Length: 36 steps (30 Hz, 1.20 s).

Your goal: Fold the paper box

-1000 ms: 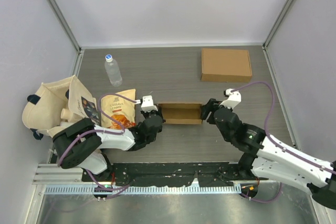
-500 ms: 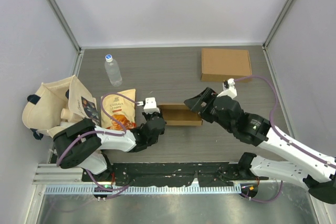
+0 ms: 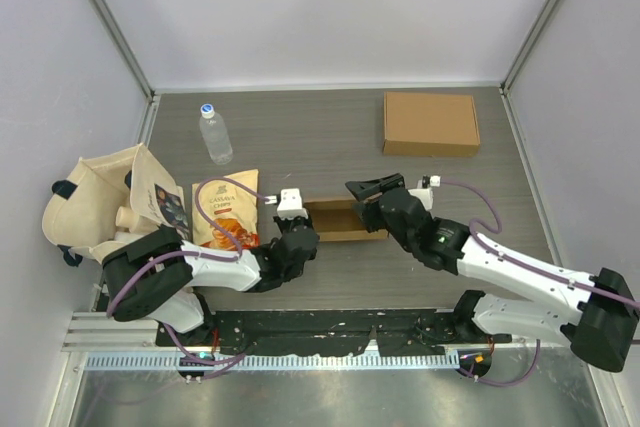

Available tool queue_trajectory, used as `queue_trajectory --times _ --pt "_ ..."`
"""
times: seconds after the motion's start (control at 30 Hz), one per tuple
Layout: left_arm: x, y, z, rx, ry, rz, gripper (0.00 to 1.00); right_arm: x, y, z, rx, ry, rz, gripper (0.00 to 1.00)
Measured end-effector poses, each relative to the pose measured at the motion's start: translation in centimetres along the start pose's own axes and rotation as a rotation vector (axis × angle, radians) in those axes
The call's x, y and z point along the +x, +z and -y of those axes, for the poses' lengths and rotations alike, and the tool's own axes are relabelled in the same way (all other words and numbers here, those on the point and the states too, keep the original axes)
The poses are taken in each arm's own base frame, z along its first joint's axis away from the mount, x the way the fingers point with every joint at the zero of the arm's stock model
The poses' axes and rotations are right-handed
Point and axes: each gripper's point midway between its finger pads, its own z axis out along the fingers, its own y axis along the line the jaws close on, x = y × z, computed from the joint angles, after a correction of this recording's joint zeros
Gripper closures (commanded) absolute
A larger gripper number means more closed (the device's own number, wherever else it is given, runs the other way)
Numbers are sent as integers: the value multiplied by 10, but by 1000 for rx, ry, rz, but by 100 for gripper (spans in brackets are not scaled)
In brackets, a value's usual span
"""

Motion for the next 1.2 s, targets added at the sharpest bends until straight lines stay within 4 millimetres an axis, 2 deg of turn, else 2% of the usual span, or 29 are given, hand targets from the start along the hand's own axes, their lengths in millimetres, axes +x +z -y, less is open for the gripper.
queue_trajectory --times 0.17,0.27,0.3,0.33,0.4,0.47,0.5,0.53,0.63,0.7,0.87,1.0,1.07,1.1,1.2 --pt "0 -2 1 1 10 2 100 0 21 11 31 65 25 46" --pt "0 -2 1 2 21 4 100 1 28 13 35 89 30 50" --pt "0 -2 1 2 23 4 100 0 29 12 32 100 30 54" --pt "0 -2 1 1 24 5 100 0 30 12 29 107 31 68" --pt "0 -2 1 0 25 6 99 -1 31 12 25 122 32 83" --pt "0 -2 1 1 28 6 81 -2 34 16 21 147 31 90" --pt "0 -3 1 3 34 4 74 -2 35 19 20 155 30 98" --pt "1 -3 2 9 40 -1 62 -2 36 25 21 160 27 99" --pt "4 -9 3 35 59 -38 51 -2 38 42 38 166 20 99" --pt "-3 -19 6 76 42 -53 48 -1 39 50 46 165 14 99" --pt "-42 -63 15 247 -53 -58 52 0 38 54 29 168 0 92" --pt "-68 -91 21 380 -121 -76 55 -1 37 70 34 158 -14 81" --pt "-72 -97 22 404 -128 -102 55 0 36 82 44 141 -25 77" --pt "-75 -97 24 407 -137 -110 57 0 36 88 51 132 -28 71" --pt "-85 -82 36 397 -152 -154 61 1 33 104 69 72 -42 58"
